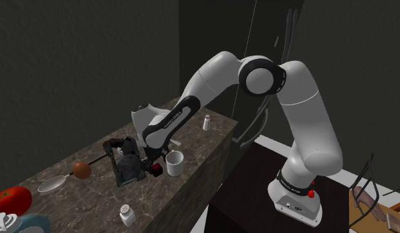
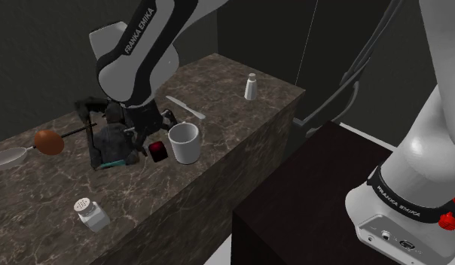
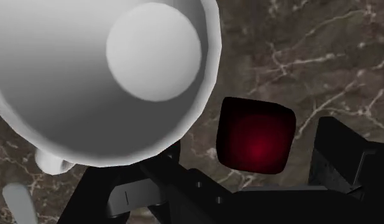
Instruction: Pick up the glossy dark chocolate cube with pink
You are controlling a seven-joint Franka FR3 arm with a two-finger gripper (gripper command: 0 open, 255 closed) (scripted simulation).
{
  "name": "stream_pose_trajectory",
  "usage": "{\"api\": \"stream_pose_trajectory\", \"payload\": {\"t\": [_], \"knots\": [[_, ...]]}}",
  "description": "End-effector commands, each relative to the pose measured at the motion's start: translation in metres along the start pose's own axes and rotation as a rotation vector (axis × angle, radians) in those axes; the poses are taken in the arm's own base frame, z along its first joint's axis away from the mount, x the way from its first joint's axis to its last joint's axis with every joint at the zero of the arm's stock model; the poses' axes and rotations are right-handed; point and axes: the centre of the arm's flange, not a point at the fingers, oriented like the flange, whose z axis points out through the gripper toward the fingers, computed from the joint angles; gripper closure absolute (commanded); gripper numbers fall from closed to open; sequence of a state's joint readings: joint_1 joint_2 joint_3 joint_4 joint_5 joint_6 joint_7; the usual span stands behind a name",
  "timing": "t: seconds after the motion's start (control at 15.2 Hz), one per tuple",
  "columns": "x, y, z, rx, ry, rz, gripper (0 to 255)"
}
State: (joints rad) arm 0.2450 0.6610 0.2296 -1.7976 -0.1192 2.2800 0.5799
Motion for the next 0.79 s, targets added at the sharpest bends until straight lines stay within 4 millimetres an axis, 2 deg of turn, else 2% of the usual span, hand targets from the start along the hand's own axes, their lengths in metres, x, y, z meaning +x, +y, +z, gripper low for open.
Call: {"api": "stream_pose_trajectory", "payload": {"t": [0.0,0.13,0.2,0.73], "knots": [[0.0026,0.0007,0.0162,-0.001,-0.004,0.001,0],[0.0026,0.0007,0.0162,-0.001,-0.004,0.001,0],[0.0035,0.0006,0.0165,-0.001,-0.004,0.001,255],[0.0037,0.0006,0.0163,-0.001,-0.004,0.001,255]]}}
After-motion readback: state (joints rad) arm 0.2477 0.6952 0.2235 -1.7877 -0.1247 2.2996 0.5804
